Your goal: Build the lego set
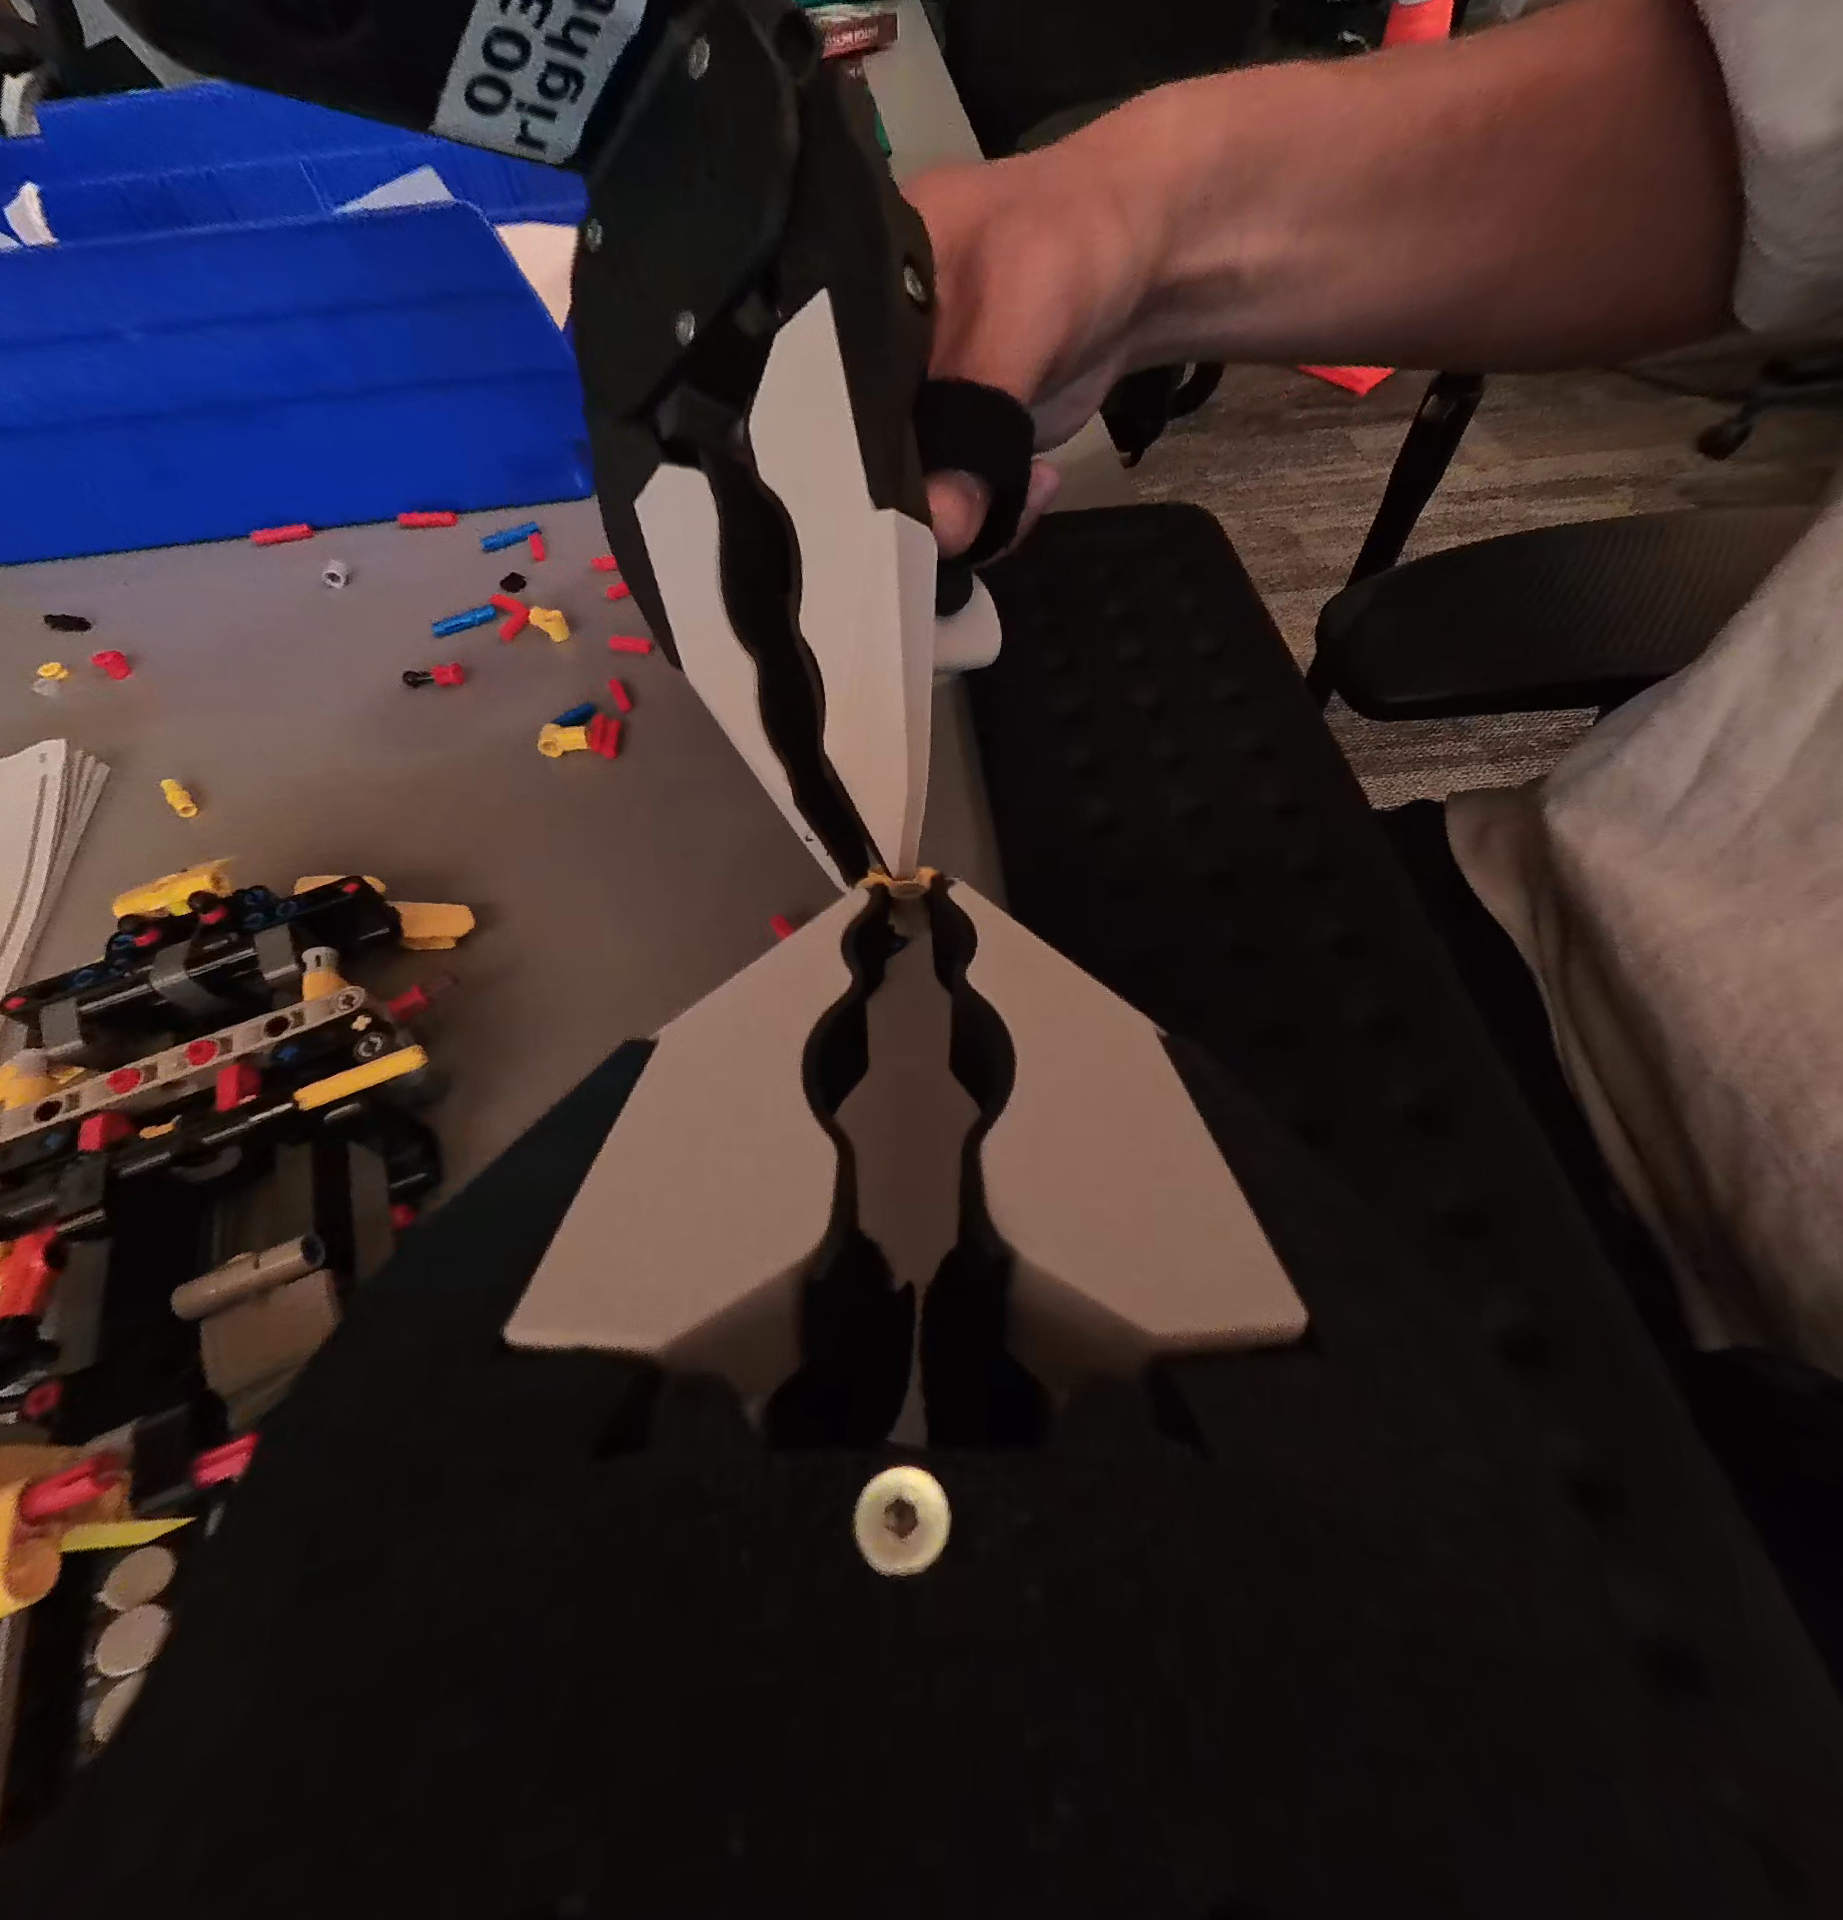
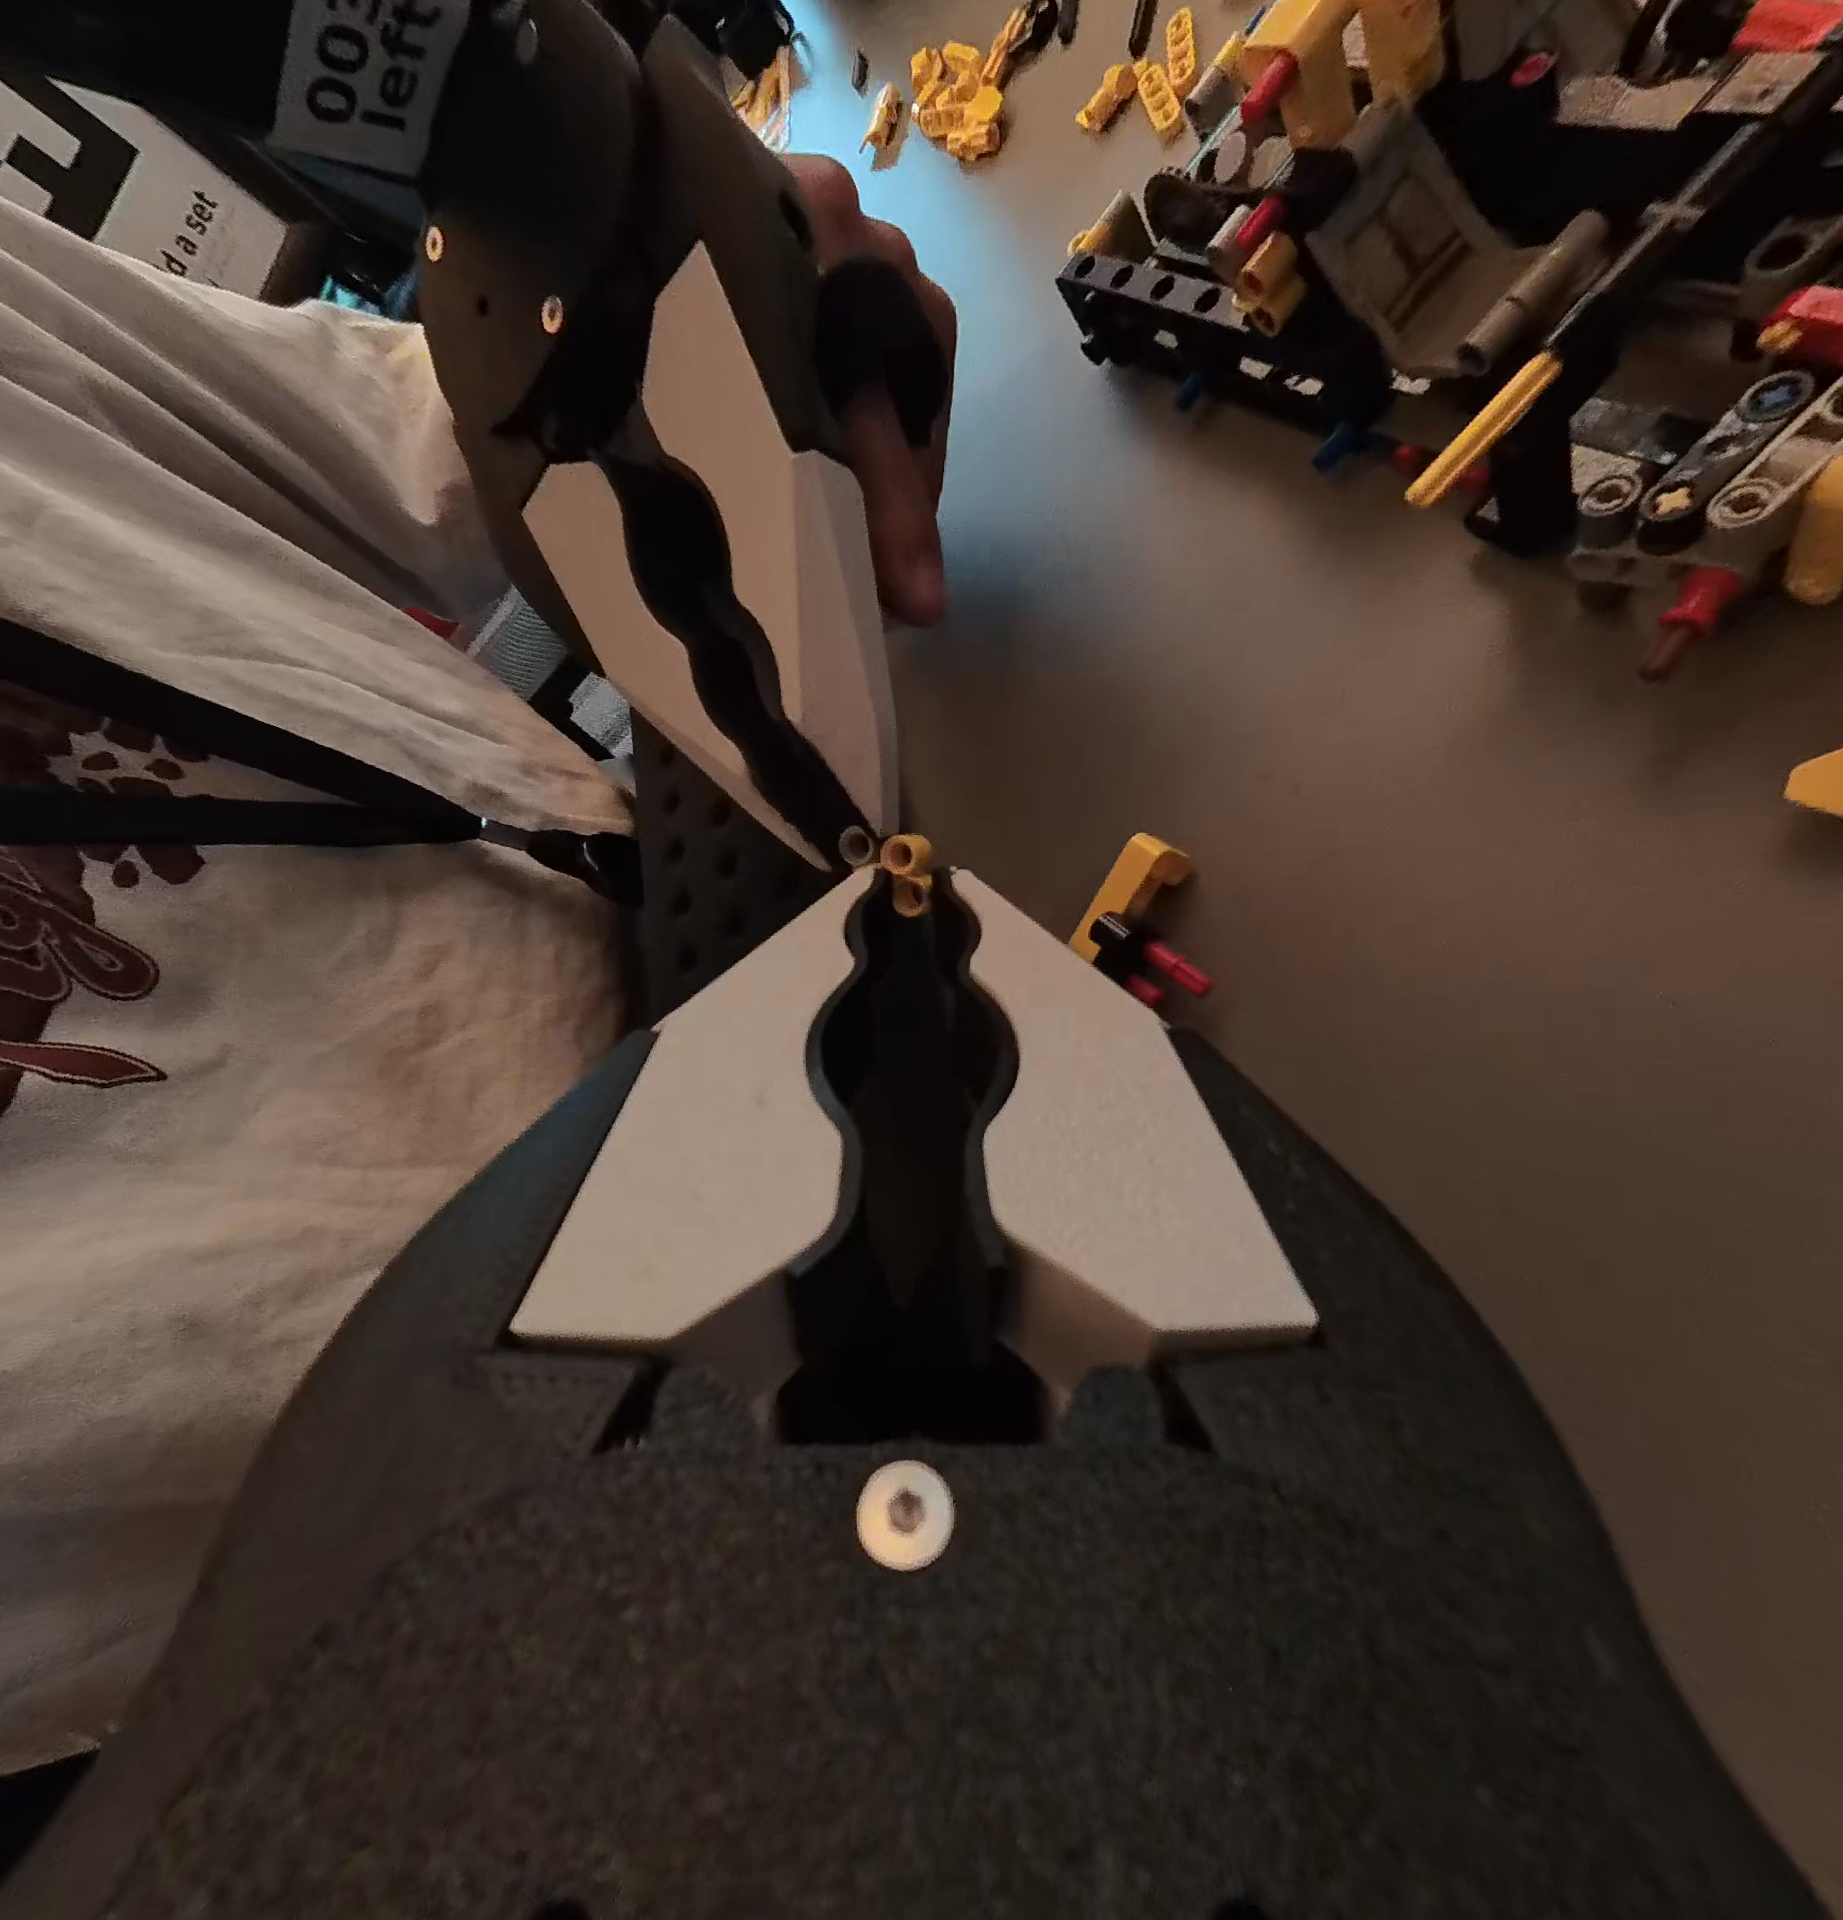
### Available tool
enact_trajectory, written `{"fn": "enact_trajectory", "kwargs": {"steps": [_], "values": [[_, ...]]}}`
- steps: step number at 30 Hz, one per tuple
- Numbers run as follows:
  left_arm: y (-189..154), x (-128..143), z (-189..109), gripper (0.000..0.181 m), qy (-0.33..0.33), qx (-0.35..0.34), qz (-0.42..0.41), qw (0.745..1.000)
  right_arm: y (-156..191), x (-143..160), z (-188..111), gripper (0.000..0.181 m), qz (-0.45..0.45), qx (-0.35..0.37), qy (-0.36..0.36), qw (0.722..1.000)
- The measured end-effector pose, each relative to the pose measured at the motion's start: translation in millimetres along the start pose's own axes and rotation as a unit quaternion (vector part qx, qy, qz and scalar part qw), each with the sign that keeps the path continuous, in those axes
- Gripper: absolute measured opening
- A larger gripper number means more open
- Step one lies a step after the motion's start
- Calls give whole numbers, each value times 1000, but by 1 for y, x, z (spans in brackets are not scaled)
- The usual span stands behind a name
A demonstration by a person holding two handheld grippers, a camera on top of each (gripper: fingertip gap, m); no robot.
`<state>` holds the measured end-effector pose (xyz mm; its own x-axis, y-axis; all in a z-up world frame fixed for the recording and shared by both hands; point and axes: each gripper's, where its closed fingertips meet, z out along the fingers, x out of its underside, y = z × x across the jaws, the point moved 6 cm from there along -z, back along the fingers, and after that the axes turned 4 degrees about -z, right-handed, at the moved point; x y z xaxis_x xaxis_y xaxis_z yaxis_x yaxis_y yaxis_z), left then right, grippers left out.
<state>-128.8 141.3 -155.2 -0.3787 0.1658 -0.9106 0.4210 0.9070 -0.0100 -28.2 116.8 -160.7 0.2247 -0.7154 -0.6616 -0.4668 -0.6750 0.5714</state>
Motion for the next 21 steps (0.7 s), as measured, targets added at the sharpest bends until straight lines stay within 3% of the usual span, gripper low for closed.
{"fn": "enact_trajectory", "kwargs": {"steps": [7,11,16,21], "values": [[10,5,2,7,17,-11,-39,999,-6,-3,0,8,-37,56,-2,998],[33,2,-9,7,-17,-26,-150,988,1,-16,-12,37,-115,144,-47,982],[58,2,-26,7,-82,13,-321,944,20,-24,-6,41,-270,262,-49,925],[59,2,-31,7,-123,118,-442,881,30,-30,11,43,-286,310,-48,905]]}}
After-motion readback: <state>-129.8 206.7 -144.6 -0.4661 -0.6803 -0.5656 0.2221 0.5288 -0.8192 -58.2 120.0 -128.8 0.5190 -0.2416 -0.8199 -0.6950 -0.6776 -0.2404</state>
